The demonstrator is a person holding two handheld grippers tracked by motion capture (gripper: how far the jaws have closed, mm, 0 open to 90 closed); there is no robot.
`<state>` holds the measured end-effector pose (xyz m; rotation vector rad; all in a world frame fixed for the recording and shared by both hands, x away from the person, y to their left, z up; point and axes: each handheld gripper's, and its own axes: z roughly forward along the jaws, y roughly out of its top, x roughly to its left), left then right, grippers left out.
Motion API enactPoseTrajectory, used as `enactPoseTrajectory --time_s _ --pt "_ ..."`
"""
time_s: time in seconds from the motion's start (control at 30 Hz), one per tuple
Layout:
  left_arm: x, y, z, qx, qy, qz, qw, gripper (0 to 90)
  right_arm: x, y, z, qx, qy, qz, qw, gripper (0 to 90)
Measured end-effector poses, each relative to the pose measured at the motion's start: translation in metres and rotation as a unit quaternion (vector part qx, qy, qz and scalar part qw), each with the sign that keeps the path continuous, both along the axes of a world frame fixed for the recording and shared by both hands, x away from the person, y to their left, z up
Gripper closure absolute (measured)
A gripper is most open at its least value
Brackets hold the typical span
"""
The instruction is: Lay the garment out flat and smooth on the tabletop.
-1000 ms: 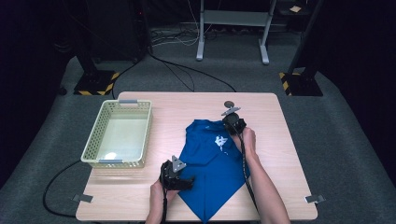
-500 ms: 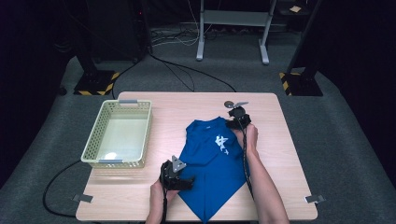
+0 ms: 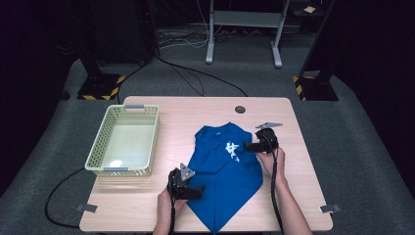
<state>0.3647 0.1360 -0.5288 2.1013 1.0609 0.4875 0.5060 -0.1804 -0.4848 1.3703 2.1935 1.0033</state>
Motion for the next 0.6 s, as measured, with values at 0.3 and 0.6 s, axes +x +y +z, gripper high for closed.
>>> enactPoseTrajectory --time_s 0.3,0.6 --pt "0.0 0.0 0.0 0.0 0.0 0.0 1.0 13.7 -0.02 0.008 -0.007 -0.006 0.003 0.018 0.9998 17.3" --pt "0.0 0.0 0.0 0.0 0.0 0.0 1.0 13.7 -0.024 0.025 0.0 -0.014 0.003 0.028 0.9995 24.4"
